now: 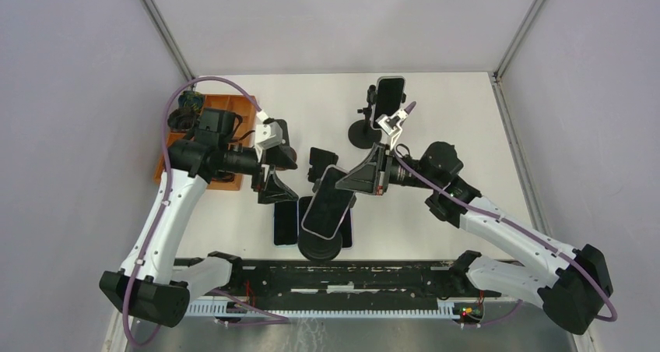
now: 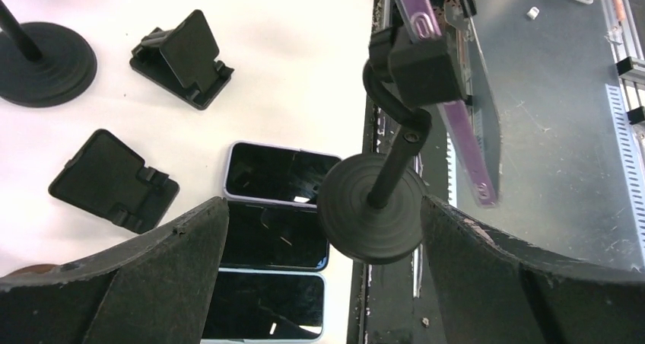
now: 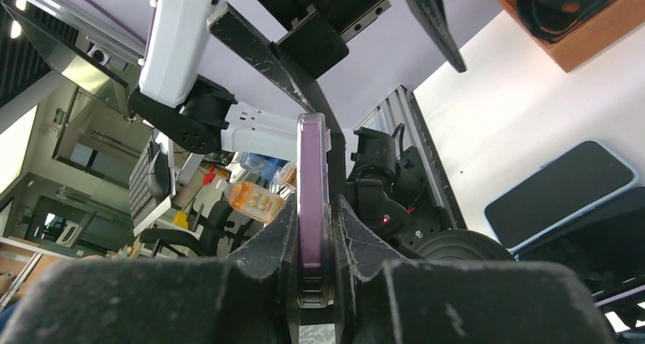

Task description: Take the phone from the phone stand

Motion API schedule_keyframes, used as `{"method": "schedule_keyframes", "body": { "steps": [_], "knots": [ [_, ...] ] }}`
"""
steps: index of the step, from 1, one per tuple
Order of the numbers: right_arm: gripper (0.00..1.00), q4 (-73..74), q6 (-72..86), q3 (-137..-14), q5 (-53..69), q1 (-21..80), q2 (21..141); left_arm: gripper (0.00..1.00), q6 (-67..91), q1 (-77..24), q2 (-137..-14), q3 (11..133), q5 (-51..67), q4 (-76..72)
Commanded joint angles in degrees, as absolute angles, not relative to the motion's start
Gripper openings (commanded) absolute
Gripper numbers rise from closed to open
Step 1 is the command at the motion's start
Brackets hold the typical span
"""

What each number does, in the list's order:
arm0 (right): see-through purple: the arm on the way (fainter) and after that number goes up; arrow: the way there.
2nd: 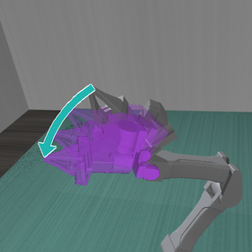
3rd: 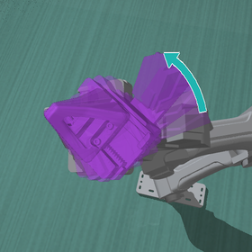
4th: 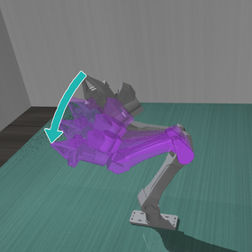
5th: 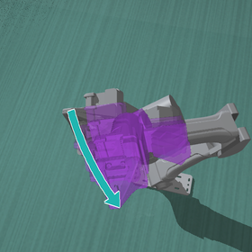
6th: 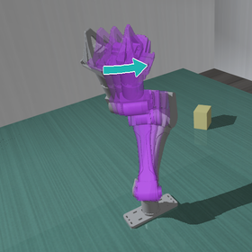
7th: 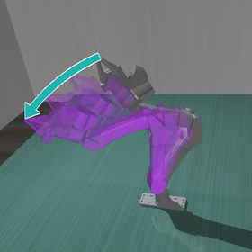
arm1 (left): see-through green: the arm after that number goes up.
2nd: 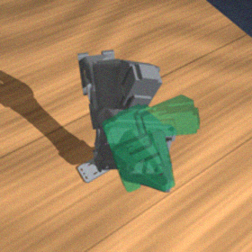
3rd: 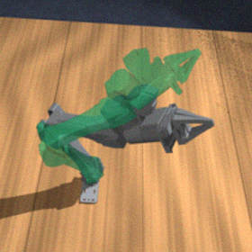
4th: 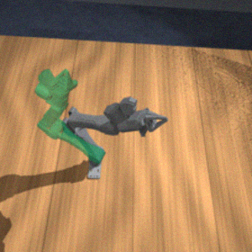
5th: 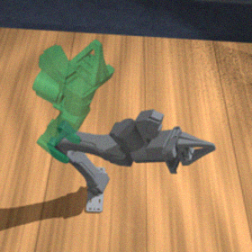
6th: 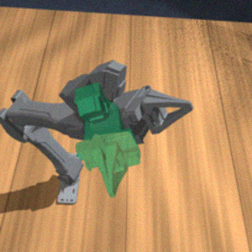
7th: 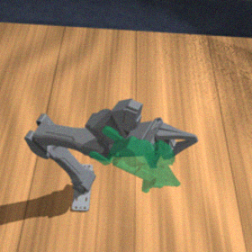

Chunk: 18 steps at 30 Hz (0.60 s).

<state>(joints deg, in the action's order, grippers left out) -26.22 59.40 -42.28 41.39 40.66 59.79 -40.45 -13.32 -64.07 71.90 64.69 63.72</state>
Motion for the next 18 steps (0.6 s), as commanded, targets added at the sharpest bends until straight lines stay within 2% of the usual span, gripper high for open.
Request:
{"method": "schedule_keyframes", "body": {
  "steps": [1, 10, 16, 18],
  "knots": [
    [0.0, -30.81, 61.93, -45.35, 36.75, 43.5, 56.6, 1.0, -44.62, -13.58, -62.69, 70.66, 68.69, 61.39],
    [0.0, -11.4, 46.6, -63.66, 36.74, 46.35, 60.83, 1.0, -47.44, -14.07, -59.76, 65.85, 74.54, 61.67],
    [0.0, -24.79, 49.87, -58.96, 34.66, 48.26, 61.14, 1.0, -47.7, -15.02, -58.78, 64.8, 76.22, 59.9],
    [0.0, -24.65, 48.6, -58.9, 34.41, 49.33, 61.66, 1.0, -46.61, -14.96, -58.8, 65.78, 76.27, 58.74]
  ]
}}
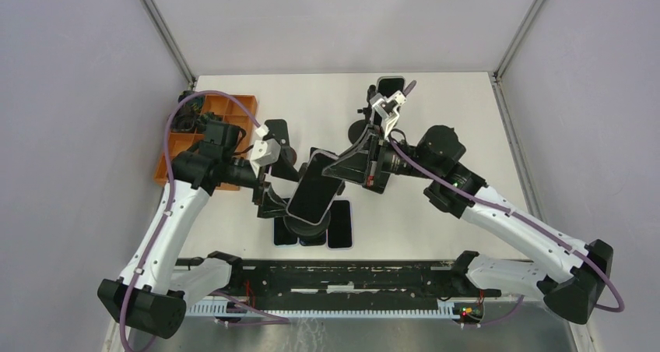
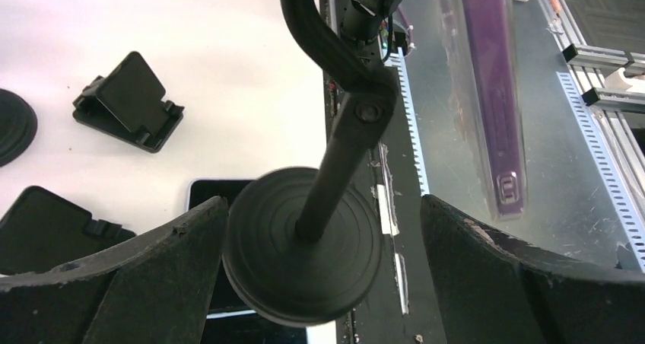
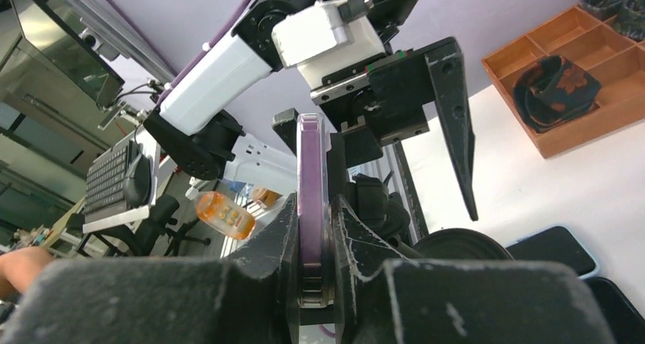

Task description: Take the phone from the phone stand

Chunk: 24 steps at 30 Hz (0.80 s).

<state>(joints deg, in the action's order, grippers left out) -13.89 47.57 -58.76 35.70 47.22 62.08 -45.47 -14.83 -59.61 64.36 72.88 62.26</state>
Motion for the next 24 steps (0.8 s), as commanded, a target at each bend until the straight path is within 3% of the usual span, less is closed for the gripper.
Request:
{"method": "schedule_keyframes", "body": {
  "steps": [1, 20, 24],
  "knots": [
    [0.0, -24.05, 47.89, -59.14, 34.58, 49.56, 61.97, 1.0, -46.26, -14.94, -58.88, 66.27, 76.41, 58.34],
    [0.0, -33.48, 48.2, -65.0, 36.25, 50.78, 70.25, 1.0, -40.97, -17.92, -59.58, 66.23, 80.62, 56.87],
    [0.0, -29.39, 44.55, -67.32, 36.91, 50.71, 69.67, 0.99, -51.85, -18.1, -60.17, 68.05, 79.79, 68.86]
  ]
}}
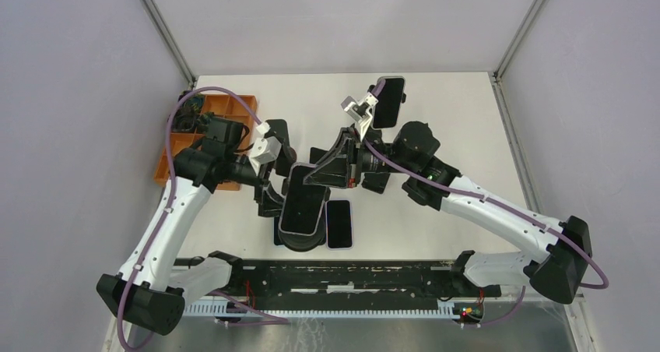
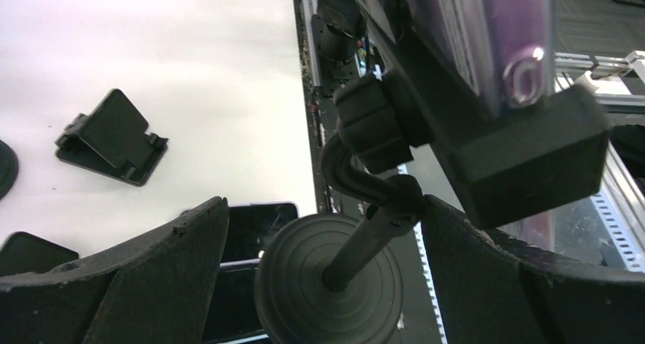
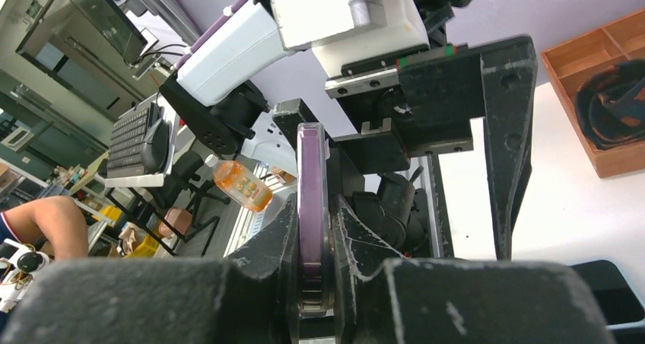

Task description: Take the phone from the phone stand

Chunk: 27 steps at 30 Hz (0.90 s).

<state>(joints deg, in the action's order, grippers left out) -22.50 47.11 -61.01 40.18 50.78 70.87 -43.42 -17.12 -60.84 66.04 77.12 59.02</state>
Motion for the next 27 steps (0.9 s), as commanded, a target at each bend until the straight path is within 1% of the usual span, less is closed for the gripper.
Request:
{"method": "schedule_keyframes", "body": {
  "steps": [1, 4, 6, 11, 14, 16, 18, 20, 21, 22, 24, 25, 27],
  "knots": [
    [0.0, -28.38, 43.88, -67.77, 37.0, 50.65, 69.3, 1.0, -56.38, -18.11, -60.57, 68.26, 78.97, 72.6],
    [0.0, -28.33, 44.07, -68.35, 37.05, 50.67, 68.81, 0.99, -64.76, -18.11, -62.14, 68.17, 78.07, 79.59],
    [0.0, -31.55, 46.37, -66.75, 37.25, 50.64, 68.91, 0.99, -65.84, -18.05, -62.61, 68.39, 79.31, 80.28],
    [0.0, -40.41, 50.89, -61.0, 36.21, 50.71, 68.81, 0.98, -62.94, -18.06, -63.57, 71.58, 81.24, 77.26],
    [0.0, -41.29, 50.02, -60.42, 35.88, 50.69, 68.76, 1.0, -61.86, -18.08, -64.15, 73.47, 80.37, 77.18],
    [0.0, -40.37, 49.09, -60.98, 35.6, 50.64, 68.34, 1.0, -60.98, -18.03, -63.61, 73.88, 77.82, 76.97],
    [0.0, -40.38, 48.9, -61.59, 35.48, 50.63, 68.34, 1.0, -56.44, -17.94, -62.12, 73.16, 75.13, 73.05],
    [0.0, -41.92, 49.77, -61.06, 34.99, 50.63, 68.61, 0.99, -46.55, -17.93, -59.55, 70.36, 74.52, 63.53],
    [0.0, -43.84, 50.8, -60.45, 34.81, 50.61, 68.96, 0.97, -41.16, -17.97, -57.99, 68.59, 74.38, 57.53],
    [0.0, -45.84, 52.61, -59.52, 34.91, 50.66, 69.48, 0.94, -34.21, -18.01, -56.81, 66.24, 73.97, 51.55],
    [0.0, -50.52, 55.75, -57.86, 35.14, 50.74, 70.58, 0.85, -27.08, -18.1, -55.4, 64.36, 72.27, 41.25],
    [0.0, -52.18, 56.86, -57.06, 35.02, 50.85, 71.04, 0.83, -26.09, -18.15, -55.42, 64.37, 71.57, 39.9],
    [0.0, -53.92, 57.78, -56.1, 34.5, 51.4, 71.48, 0.74, -25.72, -18.1, -56.29, 65.03, 71.33, 39.64]
  ]
}}
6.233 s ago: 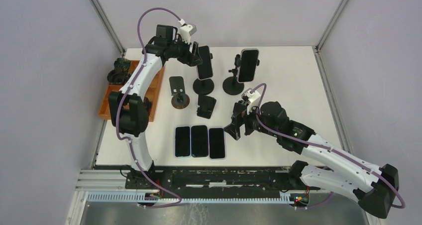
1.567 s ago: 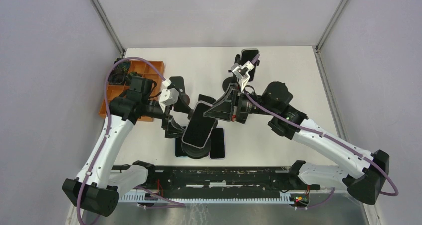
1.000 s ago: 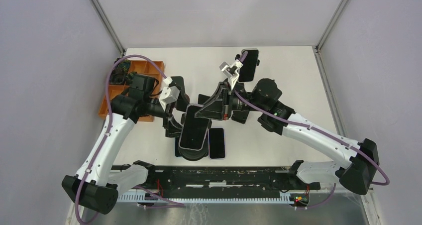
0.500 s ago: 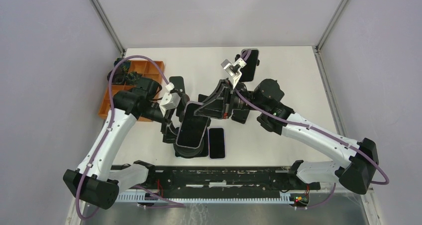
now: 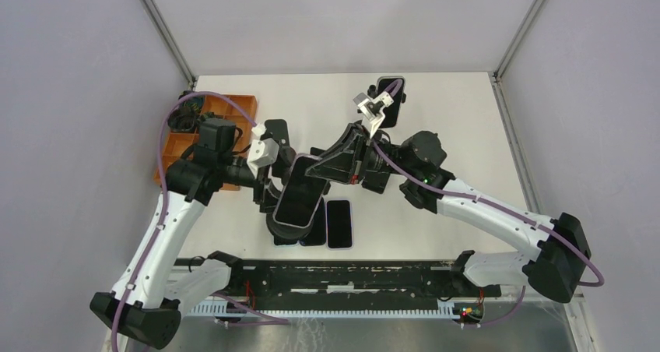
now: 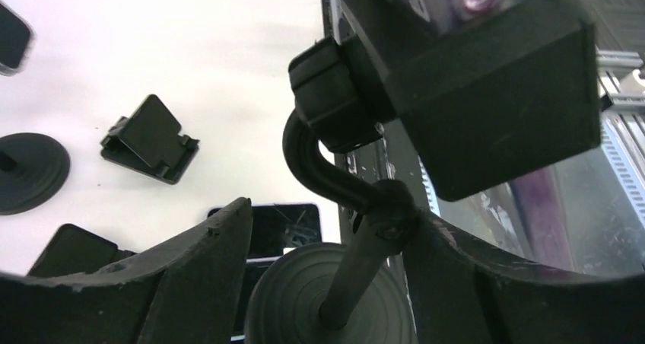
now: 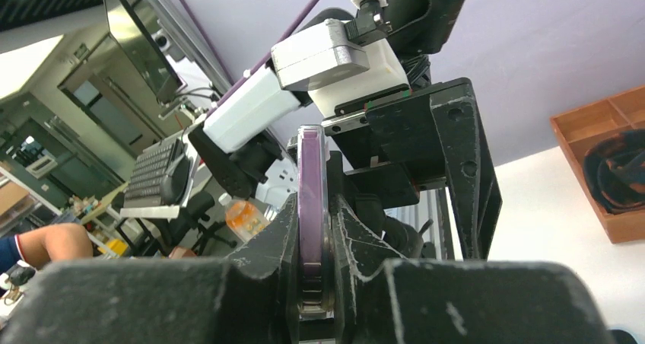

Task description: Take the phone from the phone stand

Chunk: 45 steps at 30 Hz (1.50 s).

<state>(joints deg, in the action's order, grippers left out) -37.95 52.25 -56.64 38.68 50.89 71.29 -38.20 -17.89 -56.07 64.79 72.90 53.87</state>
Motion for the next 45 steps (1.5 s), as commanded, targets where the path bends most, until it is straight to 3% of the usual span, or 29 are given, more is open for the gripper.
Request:
{"method": "schedule_keyframes", "body": {
  "steps": [1, 7, 12, 17, 19, 24, 29, 34, 38, 45],
  "knots": [
    [0.0, -54.29, 57.83, -55.86, 34.22, 51.54, 71.61, 0.69, -25.45, -18.15, -56.72, 65.22, 71.43, 39.64],
    [0.0, -54.58, 58.17, -56.02, 34.1, 53.47, 72.88, 0.45, -26.97, -18.25, -56.9, 65.01, 73.09, 40.65],
    [0.0, -49.64, 56.97, -55.17, 35.02, 54.01, 72.95, 0.29, -39.08, -18.28, -59.65, 69.58, 75.37, 53.01],
    [0.18, -44.07, 54.74, -54.84, 37.04, 53.92, 72.86, 0.03, -60.93, -18.34, -65.57, 76.21, 76.37, 75.74],
    [0.28, -43.61, 54.85, -54.62, 38.53, 53.94, 73.08, 0.02, -68.08, -18.37, -67.88, 78.08, 76.25, 83.64],
    [0.48, -40.91, 53.41, -55.26, 41.57, 53.93, 73.3, 0.02, -68.26, -18.42, -68.33, 79.04, 76.12, 83.94],
    [0.53, -38.73, 51.72, -55.1, 42.75, 53.95, 72.95, 0.02, -67.05, -18.45, -68.76, 80.16, 75.72, 83.92],
    [0.5, -40.06, 51.64, -52.7, 42.98, 53.94, 72.29, 0.02, -65.6, -18.46, -68.67, 80.75, 75.72, 83.13],
    [0.32, -41.48, 51.96, -52.2, 42.15, 54.01, 72.33, 0.02, -63.15, -18.46, -68.1, 80.28, 75.52, 80.81],
    [0.1, -37.3, 47.86, -53.72, 39.8, 53.89, 71.36, 0.02, -58.34, -18.46, -66.02, 78.8, 74.21, 76.15]
  ]
}}
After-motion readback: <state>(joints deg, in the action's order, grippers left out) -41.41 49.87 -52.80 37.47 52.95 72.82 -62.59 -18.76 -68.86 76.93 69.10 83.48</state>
